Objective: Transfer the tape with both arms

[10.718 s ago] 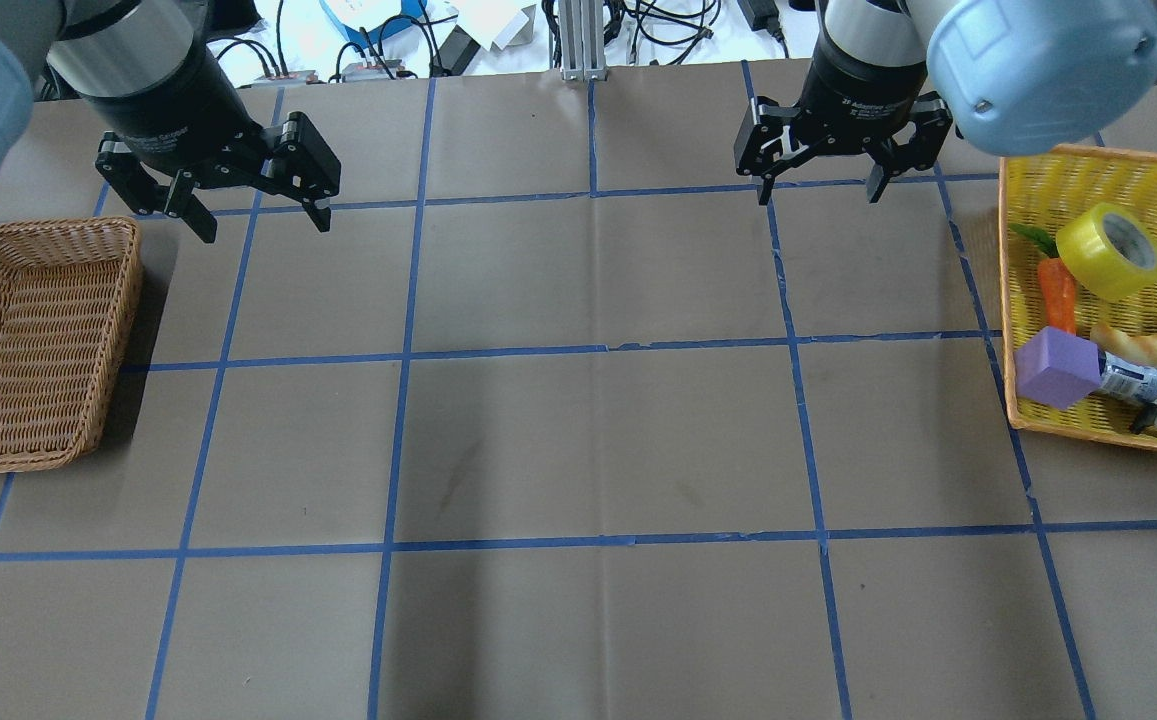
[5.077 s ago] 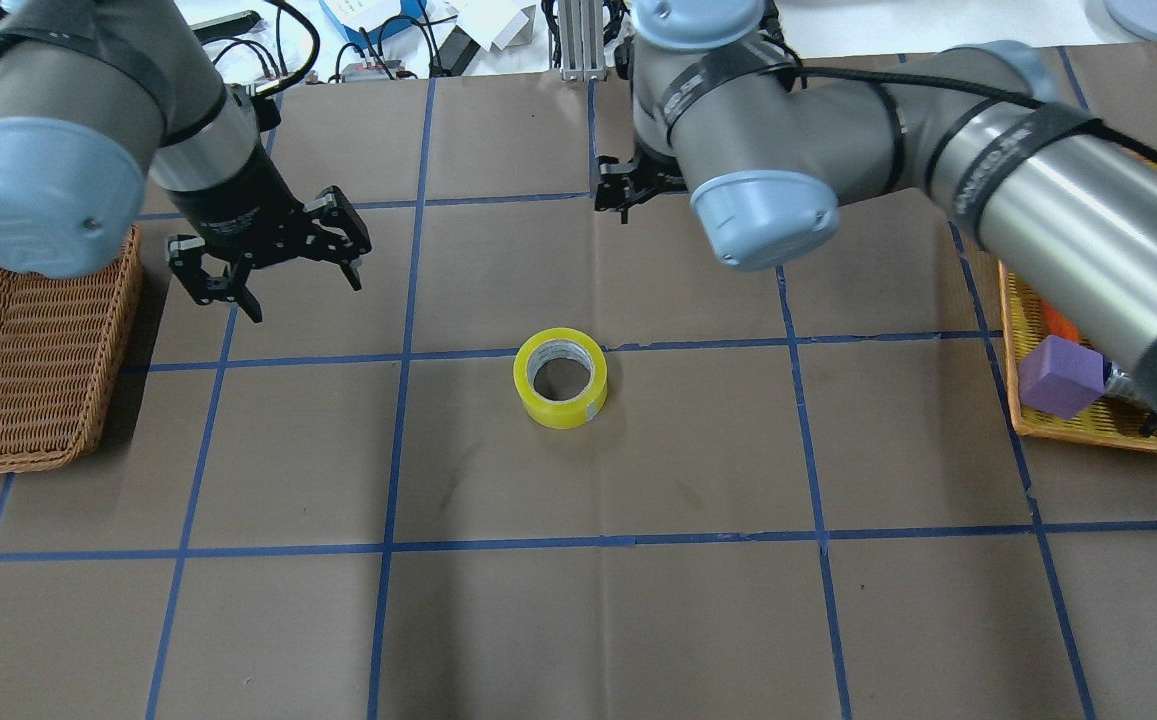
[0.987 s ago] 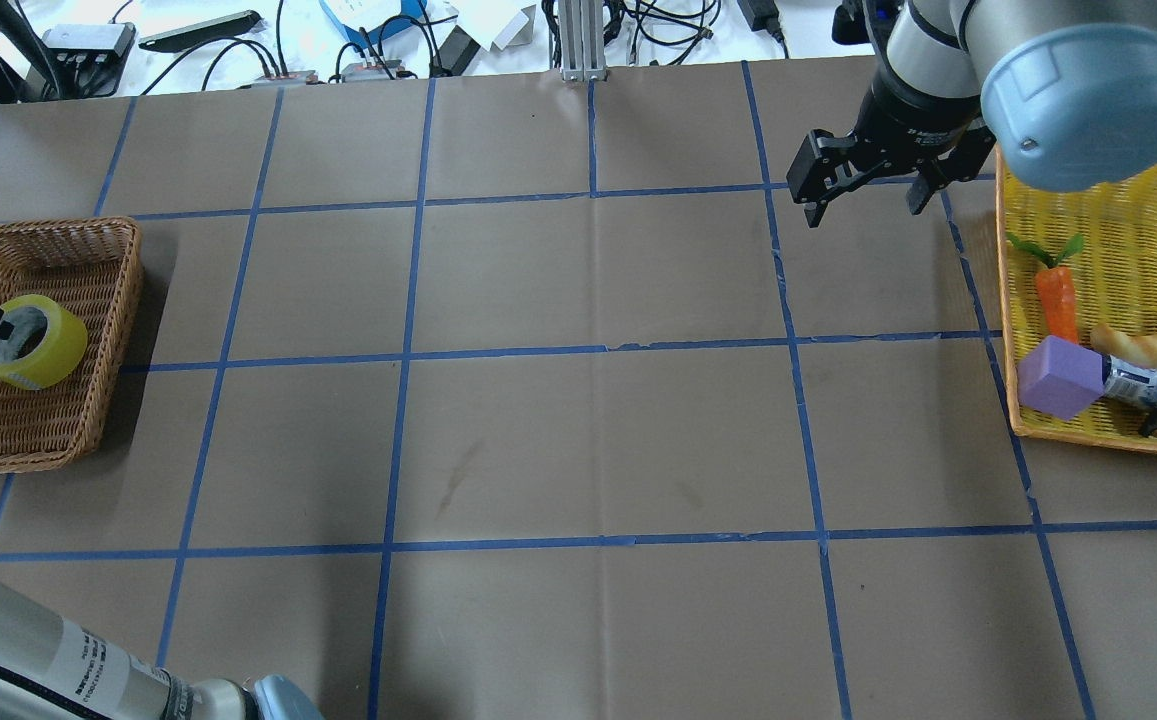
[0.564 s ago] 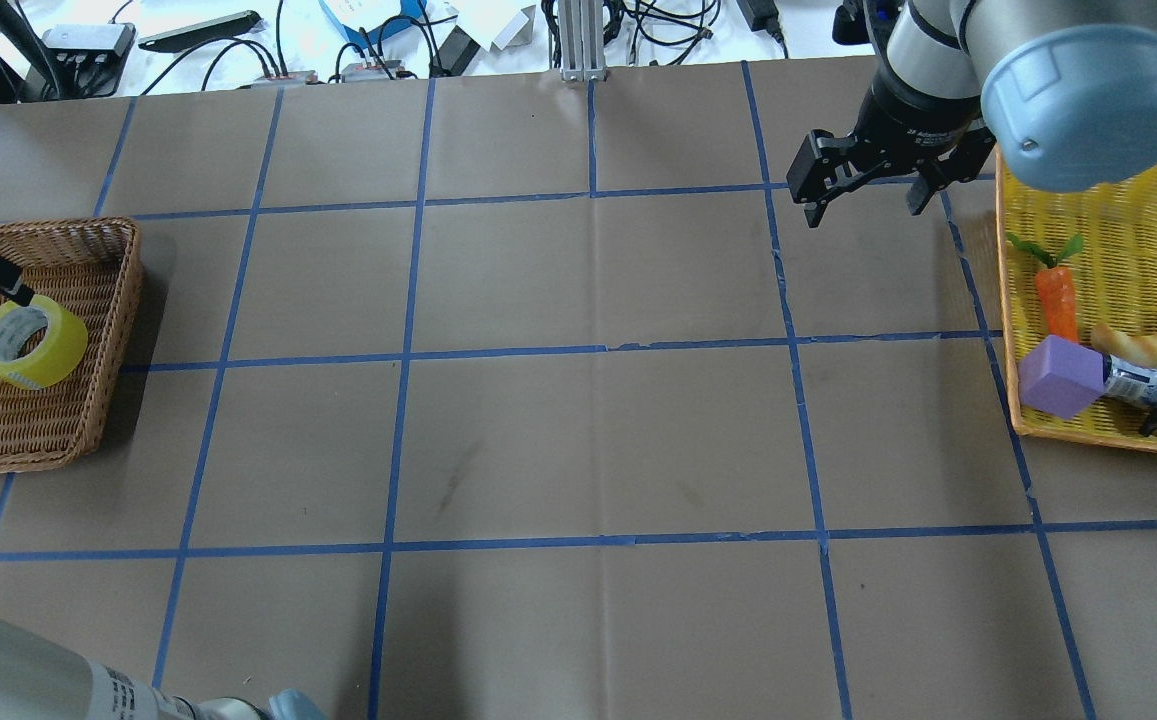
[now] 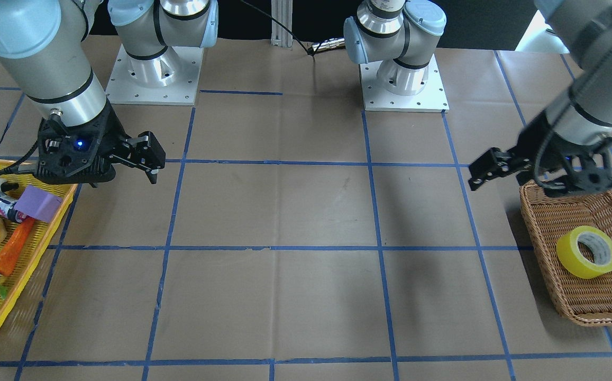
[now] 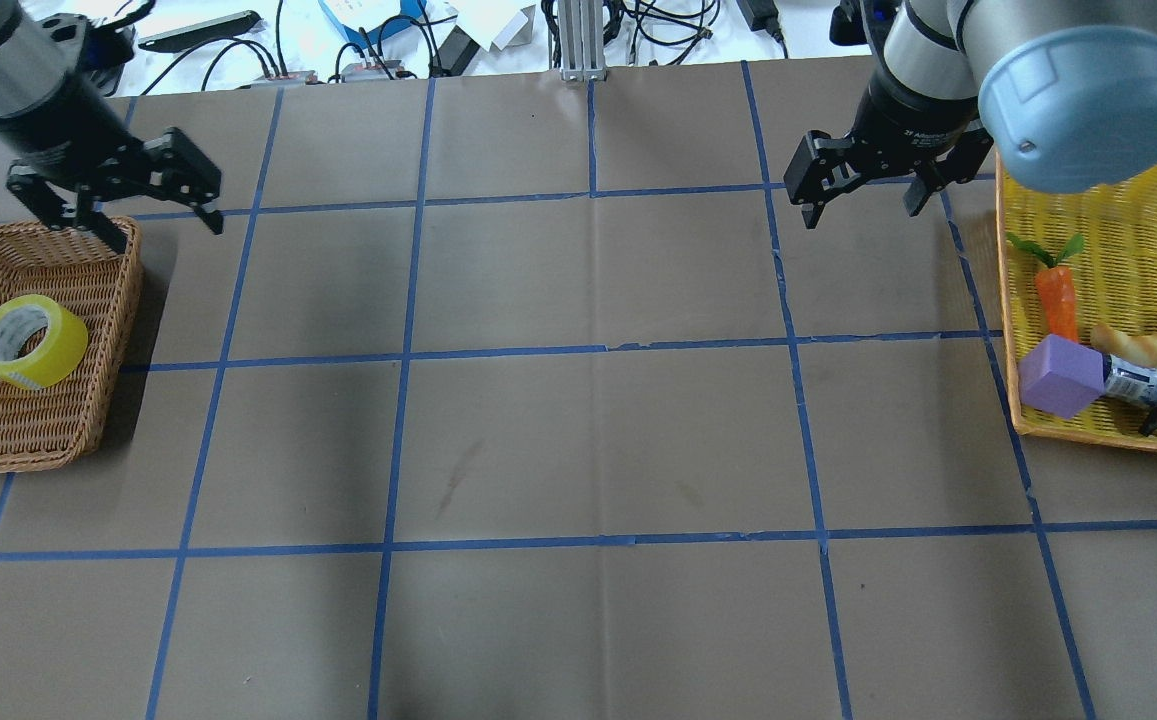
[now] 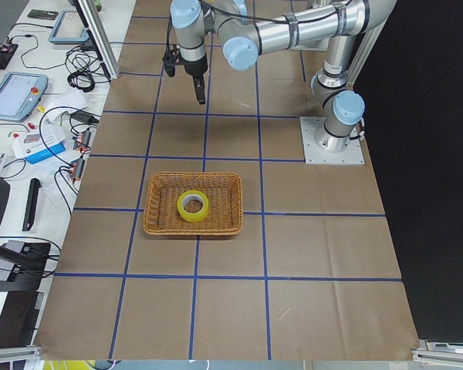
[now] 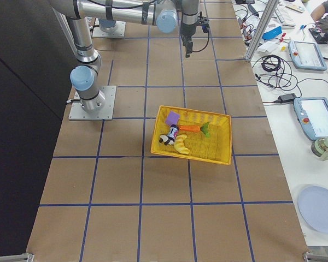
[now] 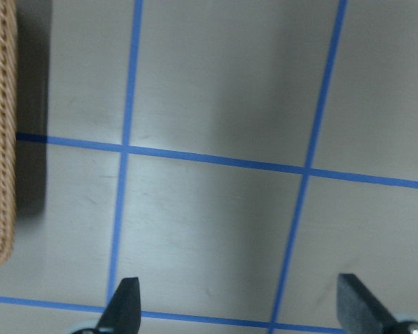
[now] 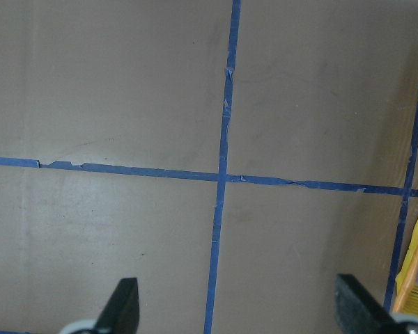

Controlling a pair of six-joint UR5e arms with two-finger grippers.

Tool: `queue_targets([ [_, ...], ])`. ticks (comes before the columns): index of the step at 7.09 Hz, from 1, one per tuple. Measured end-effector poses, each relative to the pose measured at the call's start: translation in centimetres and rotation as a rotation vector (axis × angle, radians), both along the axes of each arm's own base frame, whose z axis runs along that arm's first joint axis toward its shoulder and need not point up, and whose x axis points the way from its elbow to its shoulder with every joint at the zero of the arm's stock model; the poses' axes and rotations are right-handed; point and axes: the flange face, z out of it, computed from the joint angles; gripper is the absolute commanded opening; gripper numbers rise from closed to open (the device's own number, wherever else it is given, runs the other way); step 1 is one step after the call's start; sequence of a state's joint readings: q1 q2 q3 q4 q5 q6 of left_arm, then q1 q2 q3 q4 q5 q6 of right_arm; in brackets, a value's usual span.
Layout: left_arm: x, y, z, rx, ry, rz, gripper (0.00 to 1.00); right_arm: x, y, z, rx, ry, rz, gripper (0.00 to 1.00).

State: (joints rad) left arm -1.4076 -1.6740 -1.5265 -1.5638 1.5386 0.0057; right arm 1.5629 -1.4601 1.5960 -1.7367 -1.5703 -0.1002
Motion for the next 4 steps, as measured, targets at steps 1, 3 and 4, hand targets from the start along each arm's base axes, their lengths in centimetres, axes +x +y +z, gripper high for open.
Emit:
queue_targets([
  [1, -5.7, 1.8, 1.8, -0.024, -0.013, -0.018, 1.00, 0.0, 0.0, -0.1, 0.002, 0.000, 0.000, 1.00],
  [3, -9.6, 4.5, 3.5, -0.033, -0.031, -0.057, 1.00, 0.0, 0.1, -0.4, 0.009, 0.000, 0.002, 1.00],
  [4, -9.8, 5.0, 3.9, -0.032, -0.032, -0.059, 1.00, 0.0, 0.2, -0.8, 0.015, 0.000, 0.002, 1.00],
])
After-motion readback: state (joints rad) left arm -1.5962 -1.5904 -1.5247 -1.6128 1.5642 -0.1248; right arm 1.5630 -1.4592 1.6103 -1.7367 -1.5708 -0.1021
